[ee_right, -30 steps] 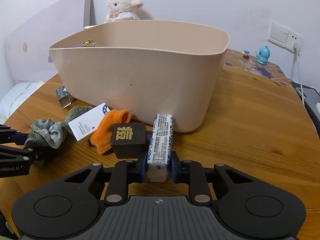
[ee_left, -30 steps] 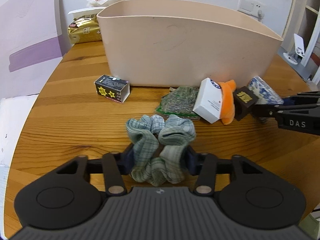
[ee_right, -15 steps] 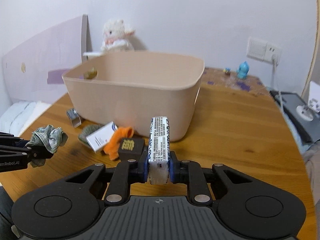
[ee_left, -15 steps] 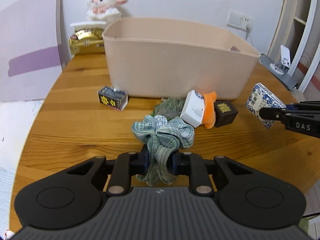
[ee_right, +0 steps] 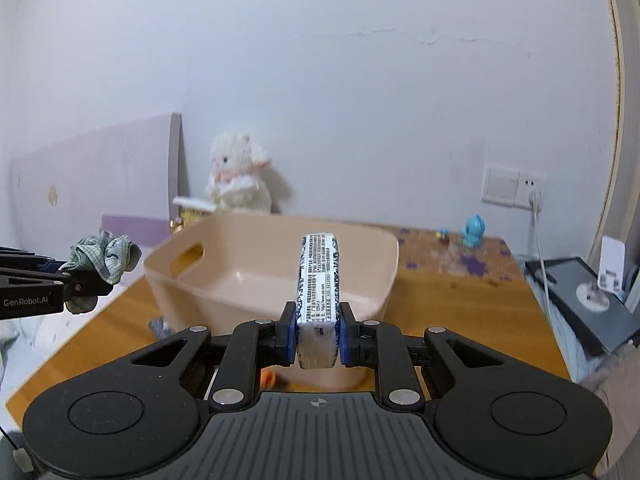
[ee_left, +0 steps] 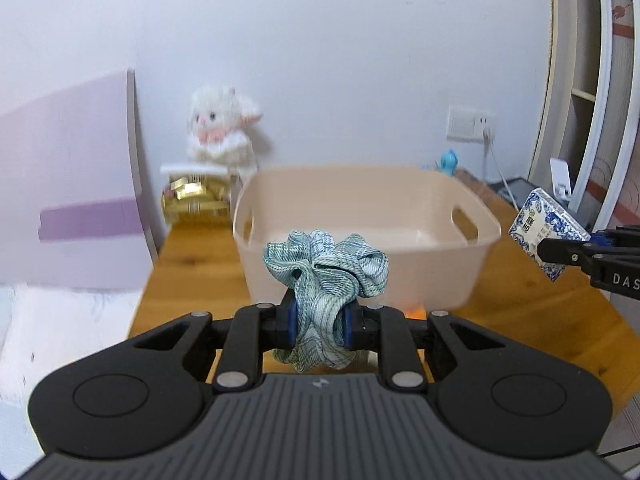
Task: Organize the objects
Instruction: 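Carry scrunchie with left tool into basket while right tool drops the blue-white box in, then grasp the black star-printed box with left tool while right tool grasps the black gold-character cube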
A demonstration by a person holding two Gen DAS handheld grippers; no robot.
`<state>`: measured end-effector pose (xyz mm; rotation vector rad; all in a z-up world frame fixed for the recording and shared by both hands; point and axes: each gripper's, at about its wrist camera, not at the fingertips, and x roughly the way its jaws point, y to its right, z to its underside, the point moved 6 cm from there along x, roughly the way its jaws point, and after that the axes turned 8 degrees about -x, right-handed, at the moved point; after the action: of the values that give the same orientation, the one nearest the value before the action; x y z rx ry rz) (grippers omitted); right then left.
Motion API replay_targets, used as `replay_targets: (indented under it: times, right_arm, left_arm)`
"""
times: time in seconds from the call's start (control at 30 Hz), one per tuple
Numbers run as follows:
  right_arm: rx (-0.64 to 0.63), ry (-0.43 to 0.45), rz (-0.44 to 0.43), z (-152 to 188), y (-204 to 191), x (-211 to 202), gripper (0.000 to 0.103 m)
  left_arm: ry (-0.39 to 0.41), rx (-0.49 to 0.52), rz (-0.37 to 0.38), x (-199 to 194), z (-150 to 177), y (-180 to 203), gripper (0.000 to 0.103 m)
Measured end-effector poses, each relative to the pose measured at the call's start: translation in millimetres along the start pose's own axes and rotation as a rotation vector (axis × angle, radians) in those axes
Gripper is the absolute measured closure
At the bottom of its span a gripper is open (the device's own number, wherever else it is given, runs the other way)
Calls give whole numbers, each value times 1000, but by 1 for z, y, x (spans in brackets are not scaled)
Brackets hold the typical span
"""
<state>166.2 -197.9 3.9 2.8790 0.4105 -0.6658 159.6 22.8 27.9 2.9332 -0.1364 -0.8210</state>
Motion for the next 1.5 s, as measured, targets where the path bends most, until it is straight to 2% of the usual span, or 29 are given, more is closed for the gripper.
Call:
replay_targets:
  times: [0.2,0.37,0.53,0.7,0.83,0.9,0.93,0.97,1.0,1.07,1.13,1.23,1.3,1.37,1.5]
  right_arm:
    - [10,1,8,-23,11,33,85]
    - [16,-26,29,-32,23,67,85]
    - [-5,-95,42,-25,26,108,85]
    - [-37,-192,35,-8,20,140,85]
    - [-38,-231,28,1,15,147,84]
    - [-36,-224,29,1,14,145,70]
    - [-33,-212,26,-1,13,141,67]
    - [-28,-199,25,-4,13,136,57]
    - [-25,-185,29,-7,13,132,42]
    - [-20,-152,42,-14,13,120,31]
    - [-18,-130,43,-21,12,109,30]
    - [-7,-96,43,-29,10,89,24]
    - [-8,-81,47,-33,9,78,19]
    - [-10,-65,55,-37,7,67,12]
    - [-6,-48,61,-39,1,48,8]
  left_arm:
    - [54,47,-3,16,-39,13,80]
    - [0,42,-19,66,-55,19,80]
    - [-39,50,-73,121,-53,15,80]
    - [-130,79,-84,166,-39,13,80]
    - [-190,117,-76,185,-28,17,78]
    - [-201,117,-72,187,-24,18,74]
    - [-202,111,-70,188,-25,17,70]
    - [-203,108,-73,188,-25,16,61]
    - [-202,108,-75,187,-26,16,51]
    - [-190,110,-81,181,-28,16,41]
    - [-168,119,-85,172,-32,17,40]
    - [-136,125,-85,156,-40,18,35]
    - [-112,127,-85,144,-45,18,24]
    - [-87,126,-84,129,-49,19,23]
    - [-68,137,-74,103,-53,18,22]
